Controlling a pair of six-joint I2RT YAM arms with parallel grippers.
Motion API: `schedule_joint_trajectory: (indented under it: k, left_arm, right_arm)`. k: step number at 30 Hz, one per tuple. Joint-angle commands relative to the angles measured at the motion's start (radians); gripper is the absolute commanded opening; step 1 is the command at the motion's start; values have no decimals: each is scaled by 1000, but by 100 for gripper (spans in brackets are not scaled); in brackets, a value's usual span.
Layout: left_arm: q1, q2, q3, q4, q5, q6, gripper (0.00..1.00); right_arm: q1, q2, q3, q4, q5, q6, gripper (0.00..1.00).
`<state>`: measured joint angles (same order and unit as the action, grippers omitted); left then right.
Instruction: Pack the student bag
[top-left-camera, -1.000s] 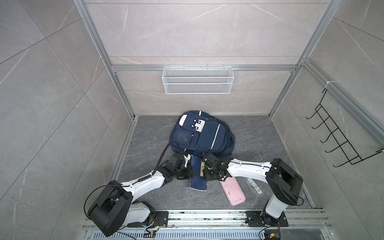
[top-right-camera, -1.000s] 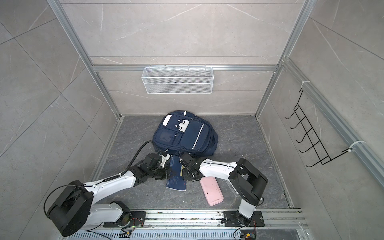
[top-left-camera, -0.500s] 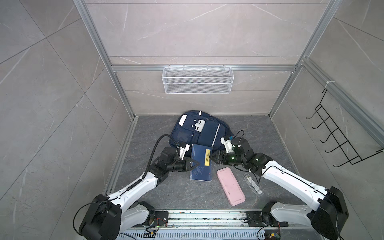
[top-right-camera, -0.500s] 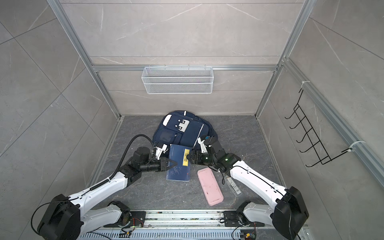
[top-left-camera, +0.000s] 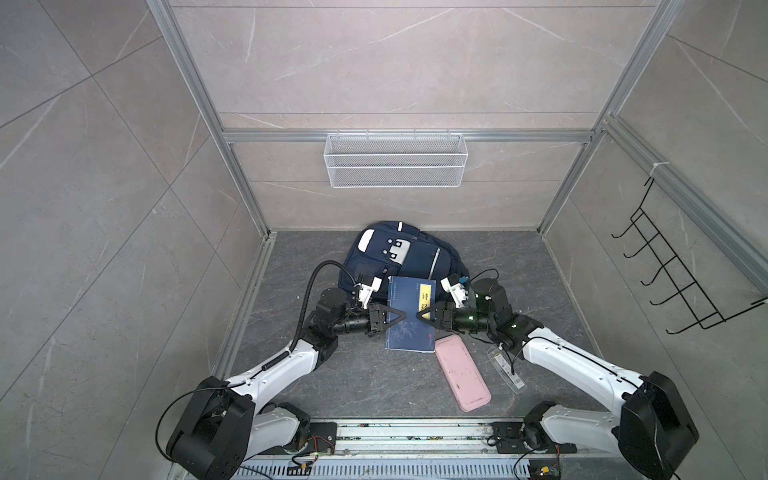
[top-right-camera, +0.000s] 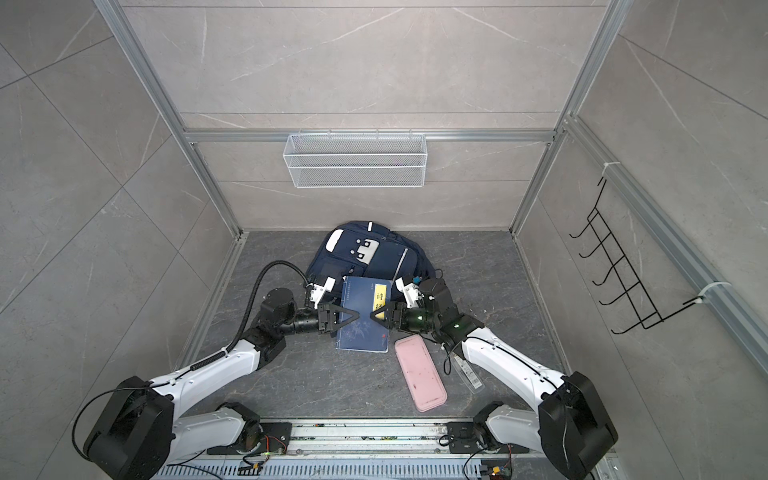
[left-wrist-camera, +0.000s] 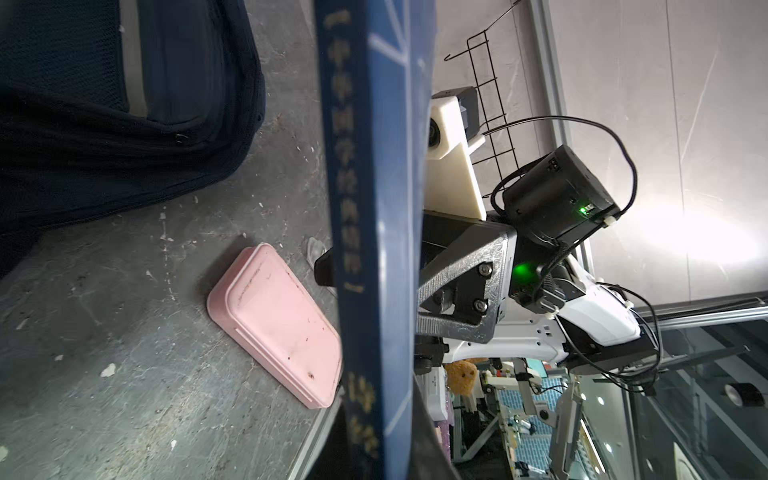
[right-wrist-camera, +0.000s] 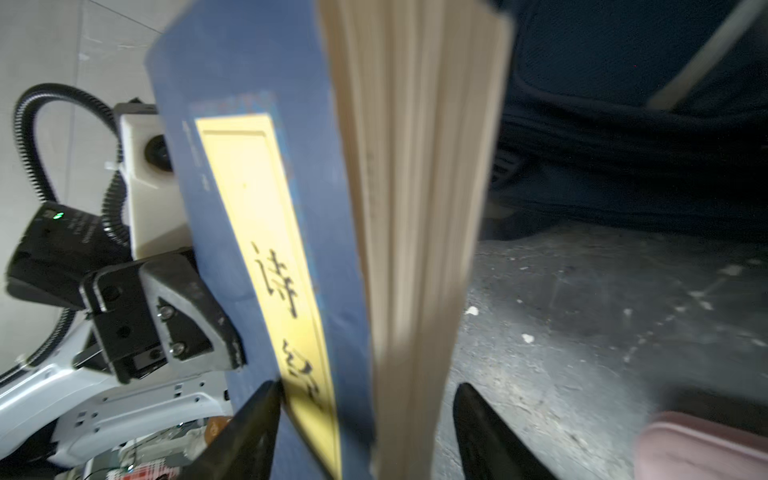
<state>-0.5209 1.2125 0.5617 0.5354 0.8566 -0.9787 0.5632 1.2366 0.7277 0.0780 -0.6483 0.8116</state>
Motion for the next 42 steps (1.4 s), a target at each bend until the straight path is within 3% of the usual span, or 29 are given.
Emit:
schedule_joint_trajectory:
  k: [1,6,12,16,18,20,23,25,36,42]
  left_arm:
    - [0,5,10,148,66,-33,0]
    - [6,19,16,106,54,-11,0]
    - [17,39,35,2,43,42,0]
    - [18,56,49,-23,39,50,0]
    - [18,63,68,-68,32,73,12]
    - [17,65,98,-158,9,117,29]
    - [21,61,146,-278,-15,183,43]
    - [25,59,183,-371,-35,232,47]
    - [14,192,466,-818,-310,467,46]
    - [-80,373,751,-1022,-553,582,46]
  right_arm:
    - [-1,14,-31,209,-144,87,65]
    - [-9,-12,-27,228,-166,101,54]
    - [-19,-49,-3,176,-169,86,32]
    - [-19,-60,7,159,-163,86,12]
    - [-20,-70,12,141,-149,80,0]
    - [-25,-82,24,99,-129,64,0]
    - [-46,-109,37,25,-94,39,0]
    - [-79,-136,45,-33,-81,19,0]
    - [-374,-302,130,-441,84,-111,0]
    - [-476,-326,156,-576,139,-155,0]
